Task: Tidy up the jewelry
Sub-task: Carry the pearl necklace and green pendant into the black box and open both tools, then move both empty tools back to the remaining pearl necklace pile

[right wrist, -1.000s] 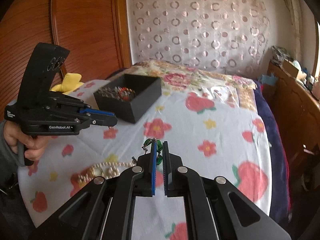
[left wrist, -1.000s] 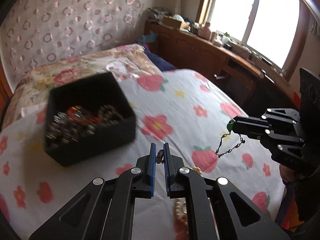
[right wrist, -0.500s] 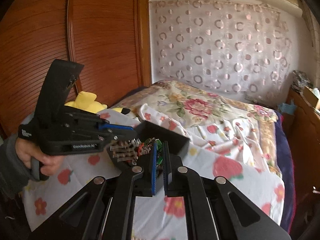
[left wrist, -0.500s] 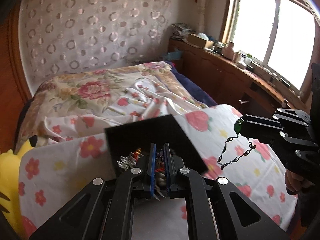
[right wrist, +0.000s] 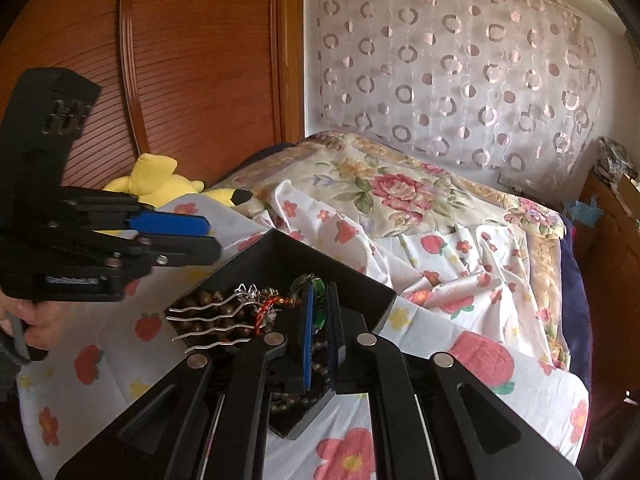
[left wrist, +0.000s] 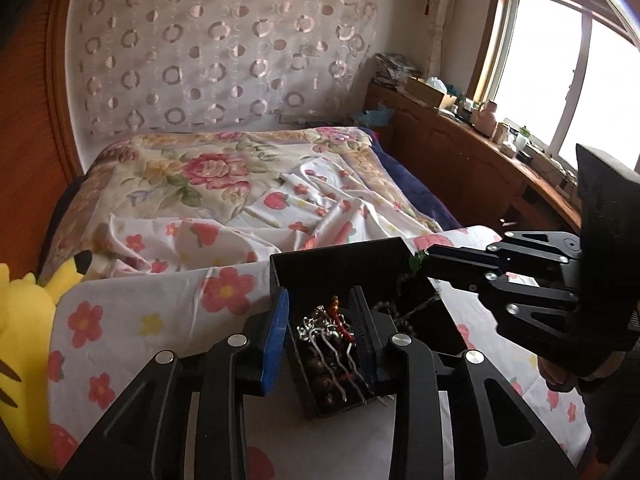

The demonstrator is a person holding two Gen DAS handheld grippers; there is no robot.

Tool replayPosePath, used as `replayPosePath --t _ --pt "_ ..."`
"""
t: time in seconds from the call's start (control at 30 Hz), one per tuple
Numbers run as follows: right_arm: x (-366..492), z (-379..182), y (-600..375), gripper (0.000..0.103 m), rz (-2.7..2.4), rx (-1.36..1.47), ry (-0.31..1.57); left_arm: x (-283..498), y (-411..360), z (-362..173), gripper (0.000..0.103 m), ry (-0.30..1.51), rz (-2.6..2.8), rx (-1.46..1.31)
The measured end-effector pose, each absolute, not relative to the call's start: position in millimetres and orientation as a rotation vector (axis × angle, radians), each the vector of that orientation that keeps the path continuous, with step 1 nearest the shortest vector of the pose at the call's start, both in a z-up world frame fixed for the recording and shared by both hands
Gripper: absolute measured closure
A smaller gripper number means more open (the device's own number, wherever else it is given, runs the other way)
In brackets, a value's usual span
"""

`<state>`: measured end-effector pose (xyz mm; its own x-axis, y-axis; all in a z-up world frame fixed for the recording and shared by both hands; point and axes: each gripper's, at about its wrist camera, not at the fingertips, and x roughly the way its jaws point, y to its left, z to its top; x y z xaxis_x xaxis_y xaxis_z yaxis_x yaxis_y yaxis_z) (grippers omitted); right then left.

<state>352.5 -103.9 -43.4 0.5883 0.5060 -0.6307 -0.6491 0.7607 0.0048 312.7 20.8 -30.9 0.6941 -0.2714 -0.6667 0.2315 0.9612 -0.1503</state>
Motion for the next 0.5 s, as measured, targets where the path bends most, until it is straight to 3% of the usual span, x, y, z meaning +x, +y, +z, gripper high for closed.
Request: replayPosePath --t 0.13,0.5 --pt "348 -42 -110 0.086 0.671 -0.228 0.655 298 21 -28 0.069 0.741 -0.274 -0.048" --pt "293 -33 -151 0.085 0.647 -0.192 0.648 243 0 -36 0.068 0.743 -0.325 -0.025"
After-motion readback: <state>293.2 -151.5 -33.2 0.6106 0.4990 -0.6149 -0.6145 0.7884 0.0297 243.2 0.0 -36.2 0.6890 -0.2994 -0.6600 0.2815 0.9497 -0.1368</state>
